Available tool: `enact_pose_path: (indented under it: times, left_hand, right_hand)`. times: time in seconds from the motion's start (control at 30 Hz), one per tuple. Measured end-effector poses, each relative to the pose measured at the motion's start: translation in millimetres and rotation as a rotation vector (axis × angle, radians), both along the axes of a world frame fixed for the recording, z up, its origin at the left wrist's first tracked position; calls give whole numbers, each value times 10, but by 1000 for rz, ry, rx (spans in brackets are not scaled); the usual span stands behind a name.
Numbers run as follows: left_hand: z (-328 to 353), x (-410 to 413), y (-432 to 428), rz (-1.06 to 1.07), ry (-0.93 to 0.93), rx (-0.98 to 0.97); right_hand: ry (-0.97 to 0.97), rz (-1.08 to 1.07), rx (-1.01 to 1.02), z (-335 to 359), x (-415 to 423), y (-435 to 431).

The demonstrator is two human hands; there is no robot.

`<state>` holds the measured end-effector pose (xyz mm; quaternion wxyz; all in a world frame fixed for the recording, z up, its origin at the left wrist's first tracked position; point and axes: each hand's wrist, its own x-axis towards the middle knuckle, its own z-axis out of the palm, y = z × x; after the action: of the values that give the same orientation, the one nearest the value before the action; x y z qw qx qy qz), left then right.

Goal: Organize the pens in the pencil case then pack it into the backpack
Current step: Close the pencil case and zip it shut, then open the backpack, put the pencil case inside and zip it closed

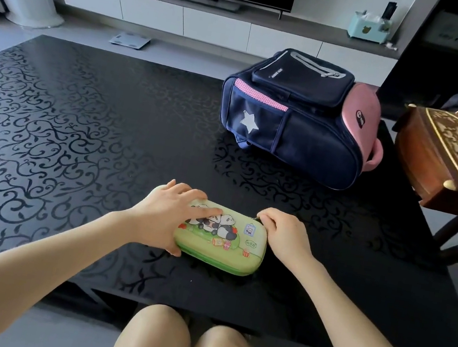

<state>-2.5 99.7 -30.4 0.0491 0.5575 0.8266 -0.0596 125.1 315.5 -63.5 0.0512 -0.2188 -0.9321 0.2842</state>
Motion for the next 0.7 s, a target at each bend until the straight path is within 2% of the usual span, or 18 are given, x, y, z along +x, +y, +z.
enact_pose_path:
  times: [0.03, 0.1, 0.17, 0.37, 0.5, 0.6, 0.7]
  left_hand:
    - [10, 29, 2, 11, -15, 19]
    - [32, 95, 27, 41, -76, 83]
    - [67, 158, 137, 29, -96, 147]
    - [203, 382, 795, -61, -65, 167]
    - [265, 406, 1179, 26, -110, 317]
    - [263, 364, 1485, 33, 39, 335]
    - [271, 368, 1966, -29, 251, 260]
  right_hand:
    - [12, -42, -156, 73, 41, -19]
    - [-25, -94, -611, 221, 124, -54]
    - [-35, -122, -846, 364, 250, -43]
    - [230, -412, -960, 530, 677, 356]
    - [321, -656, -1001, 481, 1145, 705]
    - [376, -829, -974, 410, 1464, 946]
    - [449, -930, -1037, 339, 1588, 1050]
